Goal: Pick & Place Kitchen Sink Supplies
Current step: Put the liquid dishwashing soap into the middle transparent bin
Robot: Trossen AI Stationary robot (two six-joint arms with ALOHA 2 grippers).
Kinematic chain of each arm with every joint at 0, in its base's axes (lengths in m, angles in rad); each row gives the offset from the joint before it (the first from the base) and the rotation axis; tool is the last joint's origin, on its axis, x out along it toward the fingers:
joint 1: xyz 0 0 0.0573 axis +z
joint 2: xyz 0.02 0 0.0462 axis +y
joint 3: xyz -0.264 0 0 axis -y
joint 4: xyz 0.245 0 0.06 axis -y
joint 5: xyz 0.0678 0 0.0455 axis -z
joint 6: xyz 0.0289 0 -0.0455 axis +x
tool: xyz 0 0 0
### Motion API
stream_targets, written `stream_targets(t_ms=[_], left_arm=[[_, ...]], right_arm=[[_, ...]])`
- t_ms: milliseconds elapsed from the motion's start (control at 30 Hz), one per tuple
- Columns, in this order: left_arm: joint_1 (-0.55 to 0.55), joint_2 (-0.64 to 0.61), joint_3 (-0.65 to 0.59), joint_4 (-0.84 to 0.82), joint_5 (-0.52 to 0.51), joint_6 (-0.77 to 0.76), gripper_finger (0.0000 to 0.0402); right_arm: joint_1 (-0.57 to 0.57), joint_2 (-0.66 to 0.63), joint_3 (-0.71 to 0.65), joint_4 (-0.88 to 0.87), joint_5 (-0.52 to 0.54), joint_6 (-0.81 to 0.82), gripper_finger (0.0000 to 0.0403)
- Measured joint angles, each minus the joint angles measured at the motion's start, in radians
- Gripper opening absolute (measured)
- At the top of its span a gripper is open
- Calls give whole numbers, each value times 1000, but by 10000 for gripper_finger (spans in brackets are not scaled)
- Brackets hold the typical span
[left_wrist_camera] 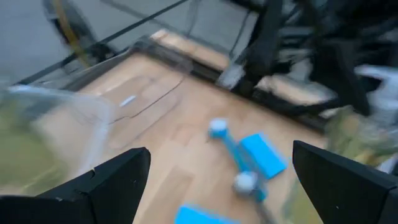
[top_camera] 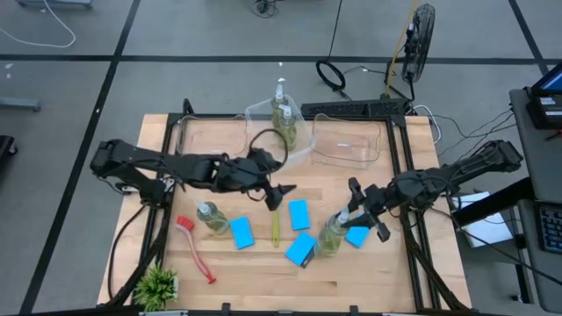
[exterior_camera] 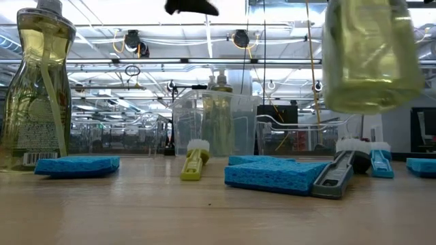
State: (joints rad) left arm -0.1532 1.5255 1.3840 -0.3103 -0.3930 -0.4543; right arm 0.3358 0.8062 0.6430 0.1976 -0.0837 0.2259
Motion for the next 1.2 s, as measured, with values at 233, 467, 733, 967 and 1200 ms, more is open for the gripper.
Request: stream_targets(t_ms=[233,467,733,967,1200], left_arm=[[-44,91,1,205,3,9,392],[-66,152,1,340,4,31,392],[-65,159,1,365,-1,74,392],[-63,159,1,364,-45,144,392],[-51,159,1,336,-106,187,392]], right_arm=[[-26,-27,42,-33,69,-93,102],[-73,-21,110,-123,88,-137,102],[-154,22,252,-243,112,-153,102],[-207,141,404,-354,114,-162,102],[-212,251,519,-412,110,-160,102]])
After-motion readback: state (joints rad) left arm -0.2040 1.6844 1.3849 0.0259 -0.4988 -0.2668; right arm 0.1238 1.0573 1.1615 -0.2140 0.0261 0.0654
